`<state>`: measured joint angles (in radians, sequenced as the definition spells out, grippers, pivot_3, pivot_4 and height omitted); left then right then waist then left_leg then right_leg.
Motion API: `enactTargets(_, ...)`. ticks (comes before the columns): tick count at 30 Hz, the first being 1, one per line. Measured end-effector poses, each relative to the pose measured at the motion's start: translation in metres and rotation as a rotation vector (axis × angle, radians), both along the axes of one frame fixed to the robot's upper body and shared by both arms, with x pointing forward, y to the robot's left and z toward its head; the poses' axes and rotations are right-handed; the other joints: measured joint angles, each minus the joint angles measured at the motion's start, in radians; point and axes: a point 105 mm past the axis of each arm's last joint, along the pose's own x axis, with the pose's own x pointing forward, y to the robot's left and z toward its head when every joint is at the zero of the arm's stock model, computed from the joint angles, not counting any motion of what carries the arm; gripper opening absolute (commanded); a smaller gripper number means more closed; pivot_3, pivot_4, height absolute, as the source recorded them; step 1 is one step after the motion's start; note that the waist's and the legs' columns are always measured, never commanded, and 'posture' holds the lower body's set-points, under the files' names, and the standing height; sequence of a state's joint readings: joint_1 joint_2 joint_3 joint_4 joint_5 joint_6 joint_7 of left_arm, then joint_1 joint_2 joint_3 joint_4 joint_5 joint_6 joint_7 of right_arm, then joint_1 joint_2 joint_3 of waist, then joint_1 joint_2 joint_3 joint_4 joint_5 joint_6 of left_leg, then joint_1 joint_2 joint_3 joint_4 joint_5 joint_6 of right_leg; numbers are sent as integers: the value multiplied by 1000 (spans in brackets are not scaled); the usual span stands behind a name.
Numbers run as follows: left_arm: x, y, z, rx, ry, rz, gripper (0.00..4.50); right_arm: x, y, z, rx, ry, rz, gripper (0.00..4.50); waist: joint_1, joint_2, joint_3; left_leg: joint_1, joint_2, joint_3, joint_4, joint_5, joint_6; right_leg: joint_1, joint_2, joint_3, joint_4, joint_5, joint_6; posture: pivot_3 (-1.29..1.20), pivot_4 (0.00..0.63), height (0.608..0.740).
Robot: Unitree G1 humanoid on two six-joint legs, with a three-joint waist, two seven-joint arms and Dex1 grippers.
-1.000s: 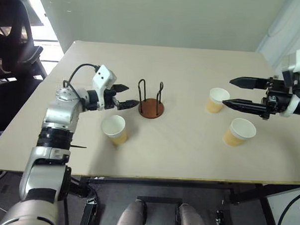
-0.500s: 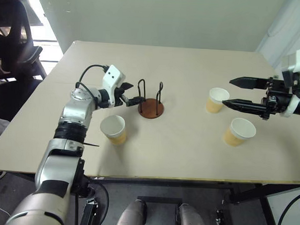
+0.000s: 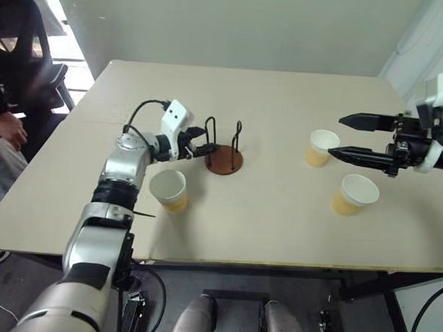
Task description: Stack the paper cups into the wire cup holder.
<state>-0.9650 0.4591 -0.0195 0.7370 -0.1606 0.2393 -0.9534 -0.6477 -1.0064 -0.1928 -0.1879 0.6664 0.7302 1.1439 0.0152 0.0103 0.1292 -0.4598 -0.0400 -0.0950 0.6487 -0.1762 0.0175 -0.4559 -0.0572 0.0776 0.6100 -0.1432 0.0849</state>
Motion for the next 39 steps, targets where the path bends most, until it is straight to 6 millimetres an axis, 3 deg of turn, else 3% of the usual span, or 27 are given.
enactTargets(8, 3, -3, -3, -6, 6, 1, 33, -1, 1, -2, -3, 8, -4, 3774, 0, 0, 0, 0, 0, 0, 0, 0, 0, 0, 0, 0, 0, 0, 0, 0, 150, 740)
enactTargets(19, 3, -5, -3, -8, 7, -6, 33, -1, -2, -3, -17, 15, -22, 3774, 0, 0, 0, 0, 0, 1, 0, 0, 0, 0, 0, 0, 0, 0, 1, 0, 150, 740)
enactTargets(24, -4, -33, 1, -12, 2, -91, 33, -1, -2, -4, -19, 15, -23, 3774, 7, 0, 0, -1, 0, 1, 2, 0, 1, 1, 0, 0, 0, 0, 1, 0, 150, 740)
enactTargets(29, -24, -65, 0, 10, 13, -236, 33, -2, -2, -5, -20, 18, -24, 3774, 6, 0, 0, 0, 0, 1, 2, -1, 2, 1, 0, 0, 0, 0, 2, 0, 150, 740)
enactTargets(39, -46, -69, 5, 101, 24, -378, 33, -3, -6, -3, -18, 12, -36, 3774, 4, 0, 0, 0, 0, 1, 4, -1, 2, 2, 0, 1, 0, 1, 3, 0, 150, 740)
